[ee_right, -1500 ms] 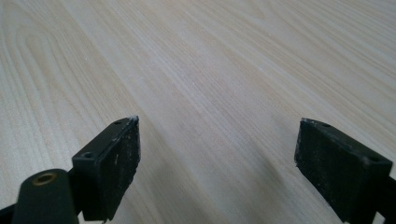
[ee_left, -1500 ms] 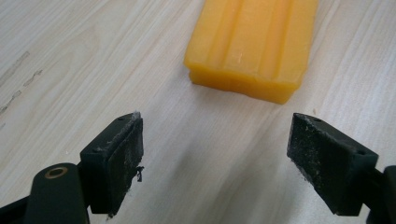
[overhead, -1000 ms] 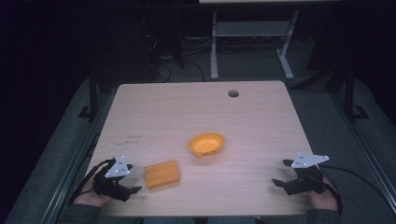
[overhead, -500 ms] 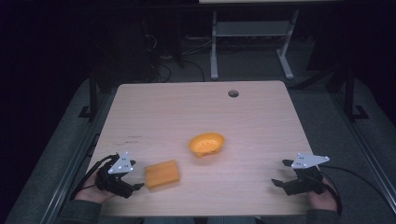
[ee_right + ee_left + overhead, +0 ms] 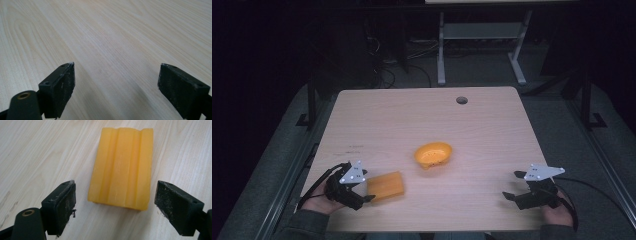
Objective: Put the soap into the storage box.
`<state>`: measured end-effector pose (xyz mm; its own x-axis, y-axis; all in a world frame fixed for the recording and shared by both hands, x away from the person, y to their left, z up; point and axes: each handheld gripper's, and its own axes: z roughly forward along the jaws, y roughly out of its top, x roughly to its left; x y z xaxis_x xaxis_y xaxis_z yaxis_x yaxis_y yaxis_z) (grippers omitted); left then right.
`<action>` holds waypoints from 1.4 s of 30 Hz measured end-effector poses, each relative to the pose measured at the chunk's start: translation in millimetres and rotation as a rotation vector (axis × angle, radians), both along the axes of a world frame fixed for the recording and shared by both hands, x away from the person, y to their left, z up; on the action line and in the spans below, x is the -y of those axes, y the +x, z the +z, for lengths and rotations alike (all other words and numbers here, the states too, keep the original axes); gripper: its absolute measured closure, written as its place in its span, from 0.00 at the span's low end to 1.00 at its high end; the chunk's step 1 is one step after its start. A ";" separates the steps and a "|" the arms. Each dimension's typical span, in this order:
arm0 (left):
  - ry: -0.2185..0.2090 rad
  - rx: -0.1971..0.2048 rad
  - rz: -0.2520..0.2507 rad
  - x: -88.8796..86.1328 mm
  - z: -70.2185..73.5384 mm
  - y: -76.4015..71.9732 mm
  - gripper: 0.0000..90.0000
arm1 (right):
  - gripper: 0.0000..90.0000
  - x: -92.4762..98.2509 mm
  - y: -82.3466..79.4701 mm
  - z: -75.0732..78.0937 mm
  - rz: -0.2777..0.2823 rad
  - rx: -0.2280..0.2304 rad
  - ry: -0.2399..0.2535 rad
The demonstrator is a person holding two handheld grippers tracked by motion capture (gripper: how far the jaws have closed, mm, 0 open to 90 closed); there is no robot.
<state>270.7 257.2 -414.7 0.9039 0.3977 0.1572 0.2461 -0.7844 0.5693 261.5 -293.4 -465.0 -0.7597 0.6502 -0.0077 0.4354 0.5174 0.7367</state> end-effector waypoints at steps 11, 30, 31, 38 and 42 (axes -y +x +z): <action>0.030 -0.014 -0.045 17.0 -1.1 8.8 0.19 | 0.15 -1.0 1.1 -0.5 0.010 -0.001 -0.004; 0.100 -0.076 -0.115 47.3 -10.2 22.4 0.19 | 0.15 -3.9 3.8 -2.3 0.031 -0.016 -0.015; 0.103 -0.076 -0.114 48.7 -10.4 22.8 0.19 | 0.15 -4.0 3.8 -2.3 0.032 -0.016 -0.015; 0.137 -0.090 -0.114 54.8 -16.8 28.2 0.18 | 0.15 -4.1 3.7 -2.2 0.035 -0.015 -0.018; 0.150 -0.089 -0.107 57.1 -20.1 29.3 0.18 | 0.15 -5.1 4.2 -2.2 0.041 -0.016 -0.021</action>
